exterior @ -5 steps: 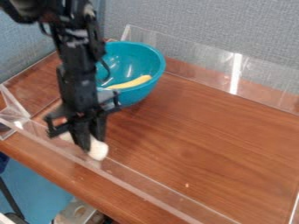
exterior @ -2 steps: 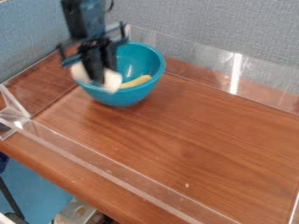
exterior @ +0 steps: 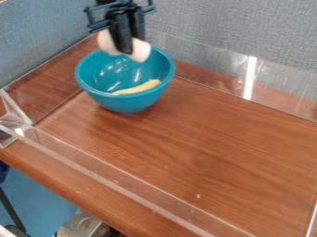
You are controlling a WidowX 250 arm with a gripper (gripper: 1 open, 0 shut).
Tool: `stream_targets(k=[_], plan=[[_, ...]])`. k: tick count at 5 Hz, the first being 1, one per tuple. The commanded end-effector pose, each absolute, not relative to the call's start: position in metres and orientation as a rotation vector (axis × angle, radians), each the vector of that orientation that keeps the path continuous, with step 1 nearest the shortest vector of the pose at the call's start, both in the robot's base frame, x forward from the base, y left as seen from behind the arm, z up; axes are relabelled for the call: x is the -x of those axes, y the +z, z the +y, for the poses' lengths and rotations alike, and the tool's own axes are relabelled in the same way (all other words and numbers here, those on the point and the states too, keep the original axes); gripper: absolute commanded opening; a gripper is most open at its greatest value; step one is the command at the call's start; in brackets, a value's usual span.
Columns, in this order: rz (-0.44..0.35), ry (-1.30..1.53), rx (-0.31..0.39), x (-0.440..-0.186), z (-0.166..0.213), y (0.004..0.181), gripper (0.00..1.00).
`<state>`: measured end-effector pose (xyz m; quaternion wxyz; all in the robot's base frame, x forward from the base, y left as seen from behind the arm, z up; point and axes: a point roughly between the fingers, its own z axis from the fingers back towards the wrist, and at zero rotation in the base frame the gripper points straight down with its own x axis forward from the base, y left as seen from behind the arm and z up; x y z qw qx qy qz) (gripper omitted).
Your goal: Put the mushroom in the blue bowl
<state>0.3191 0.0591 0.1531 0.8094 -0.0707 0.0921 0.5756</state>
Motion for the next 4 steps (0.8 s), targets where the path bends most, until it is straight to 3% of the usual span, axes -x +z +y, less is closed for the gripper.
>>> stream_targets(k=[1,2,3,4], plan=[[0.141,1.207,0.147,-0.329,0.064,0.16,0.0],[0.143,1.221,0.142,-0.329,0.085,0.154,0.0],[0.149,1.212,0.14,-0.327,0.105,0.155,1.0],[0.151,1.149,0.129,-0.328,0.104,0.155,0.0]])
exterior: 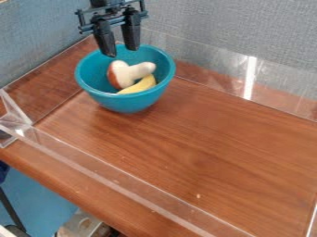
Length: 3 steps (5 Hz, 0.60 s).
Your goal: Put the mushroom in the blue bowl
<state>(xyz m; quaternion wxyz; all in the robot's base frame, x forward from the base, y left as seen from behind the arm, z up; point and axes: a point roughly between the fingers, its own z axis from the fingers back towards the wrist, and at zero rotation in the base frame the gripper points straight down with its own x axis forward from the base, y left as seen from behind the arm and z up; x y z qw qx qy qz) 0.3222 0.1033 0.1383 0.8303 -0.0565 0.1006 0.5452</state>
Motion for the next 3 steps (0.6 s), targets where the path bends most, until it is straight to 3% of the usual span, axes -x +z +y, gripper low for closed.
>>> stream_targets(k=[1,3], plan=[[0.157,1.141,0.128,-0.331,0.099,0.158,0.0],[0.166,1.102,0.107,-0.336,0.068,0.152,0.0]])
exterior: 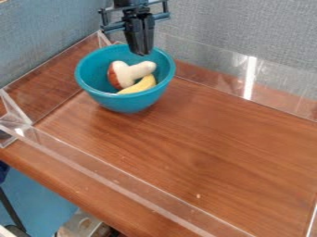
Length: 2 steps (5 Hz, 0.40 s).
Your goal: Put the mushroom in the blue bowl
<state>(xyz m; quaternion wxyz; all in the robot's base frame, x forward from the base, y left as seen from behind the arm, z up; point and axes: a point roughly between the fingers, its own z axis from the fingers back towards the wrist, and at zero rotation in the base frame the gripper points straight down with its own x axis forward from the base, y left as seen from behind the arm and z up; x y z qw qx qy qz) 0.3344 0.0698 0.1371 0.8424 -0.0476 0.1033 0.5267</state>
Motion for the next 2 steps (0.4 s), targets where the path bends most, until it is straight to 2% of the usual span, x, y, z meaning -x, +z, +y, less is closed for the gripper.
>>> stream_targets(k=[1,2], plan=[[0.172,1.151,0.109,-0.341,0.09,0.143,0.0],[0.174,1.186,0.108,-0.344,0.11,0.135,0.0]])
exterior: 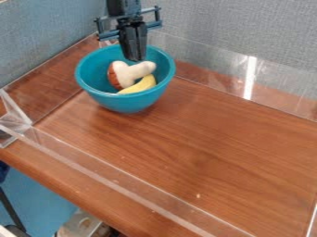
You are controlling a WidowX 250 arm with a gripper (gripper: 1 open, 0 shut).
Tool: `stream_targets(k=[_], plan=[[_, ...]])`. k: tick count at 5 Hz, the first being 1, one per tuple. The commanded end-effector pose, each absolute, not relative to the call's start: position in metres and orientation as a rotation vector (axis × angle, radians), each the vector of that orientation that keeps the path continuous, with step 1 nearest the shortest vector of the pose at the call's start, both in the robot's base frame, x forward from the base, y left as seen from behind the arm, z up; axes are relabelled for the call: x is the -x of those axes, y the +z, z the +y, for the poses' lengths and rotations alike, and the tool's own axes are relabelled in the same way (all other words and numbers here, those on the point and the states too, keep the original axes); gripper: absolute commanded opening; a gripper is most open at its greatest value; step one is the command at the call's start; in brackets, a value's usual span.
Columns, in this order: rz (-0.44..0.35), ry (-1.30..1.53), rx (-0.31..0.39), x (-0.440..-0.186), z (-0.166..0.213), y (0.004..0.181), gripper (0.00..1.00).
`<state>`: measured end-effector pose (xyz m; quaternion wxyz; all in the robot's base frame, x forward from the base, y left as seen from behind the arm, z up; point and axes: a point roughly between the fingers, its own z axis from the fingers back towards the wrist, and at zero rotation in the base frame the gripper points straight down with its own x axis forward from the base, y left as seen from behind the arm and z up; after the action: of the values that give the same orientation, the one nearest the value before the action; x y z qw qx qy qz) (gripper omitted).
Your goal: Put the mushroom in the blue bowl
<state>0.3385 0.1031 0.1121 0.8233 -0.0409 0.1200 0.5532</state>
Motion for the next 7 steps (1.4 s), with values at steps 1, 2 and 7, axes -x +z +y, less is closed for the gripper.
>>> stream_targets(k=[1,2,7], plan=[[0.175,1.158,0.104,-0.35,0.118,0.131,0.0],[0.176,1.1,0.1,-0.354,0.113,0.13,0.0],[0.134,0.969,0.097,-0.353,0.086,0.166,1.0]])
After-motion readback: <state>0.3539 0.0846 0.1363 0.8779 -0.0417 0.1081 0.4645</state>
